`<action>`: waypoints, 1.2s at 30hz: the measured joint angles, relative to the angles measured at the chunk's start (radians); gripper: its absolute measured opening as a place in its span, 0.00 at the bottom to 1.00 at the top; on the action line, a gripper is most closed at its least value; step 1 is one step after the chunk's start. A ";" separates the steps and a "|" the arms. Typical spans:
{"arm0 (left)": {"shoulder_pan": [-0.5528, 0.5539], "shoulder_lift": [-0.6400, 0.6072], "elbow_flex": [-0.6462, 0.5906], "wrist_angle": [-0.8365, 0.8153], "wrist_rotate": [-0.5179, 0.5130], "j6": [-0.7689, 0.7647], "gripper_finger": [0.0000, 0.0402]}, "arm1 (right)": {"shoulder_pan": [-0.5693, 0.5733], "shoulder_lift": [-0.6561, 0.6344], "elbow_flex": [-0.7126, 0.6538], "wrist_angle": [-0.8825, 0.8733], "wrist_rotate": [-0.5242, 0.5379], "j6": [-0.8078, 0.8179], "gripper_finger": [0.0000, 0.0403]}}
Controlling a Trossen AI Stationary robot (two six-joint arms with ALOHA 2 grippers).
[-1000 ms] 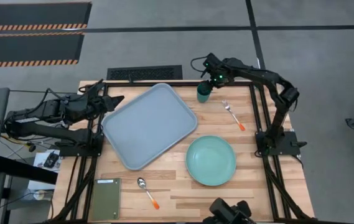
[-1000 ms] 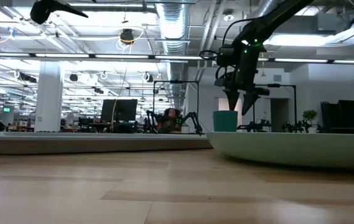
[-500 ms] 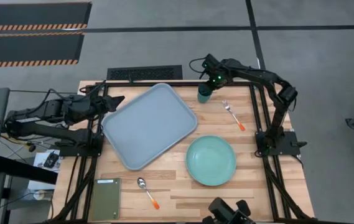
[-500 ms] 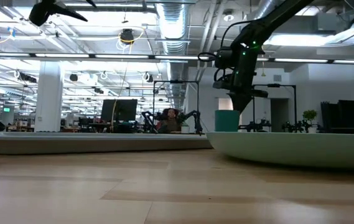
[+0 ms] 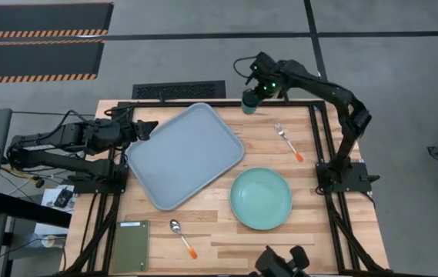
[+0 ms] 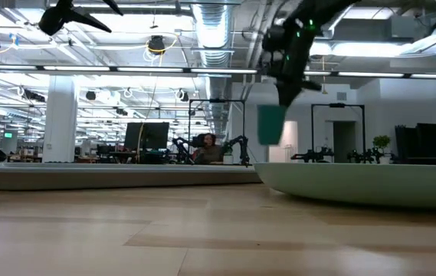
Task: Pick and place plate/cup/fork/spoon on tray
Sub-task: Put the teal cup on the gray tray
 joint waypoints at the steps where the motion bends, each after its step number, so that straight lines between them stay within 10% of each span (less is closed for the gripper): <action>1: 0.000 0.000 0.000 0.000 0.000 0.000 0.45 | 0.011 0.000 0.033 -0.007 0.001 -0.002 0.01; 12: 0.000 -0.002 0.000 -0.022 0.027 -0.007 0.45 | 0.161 0.047 0.177 0.036 -0.004 0.010 0.01; 26: 0.000 -0.002 0.000 -0.029 0.047 -0.011 0.45 | 0.234 0.456 0.638 -0.100 -0.044 0.005 0.01; 36: 0.000 -0.002 0.000 -0.048 0.050 -0.015 0.45 | 0.193 0.571 0.638 -0.009 -0.115 0.025 0.01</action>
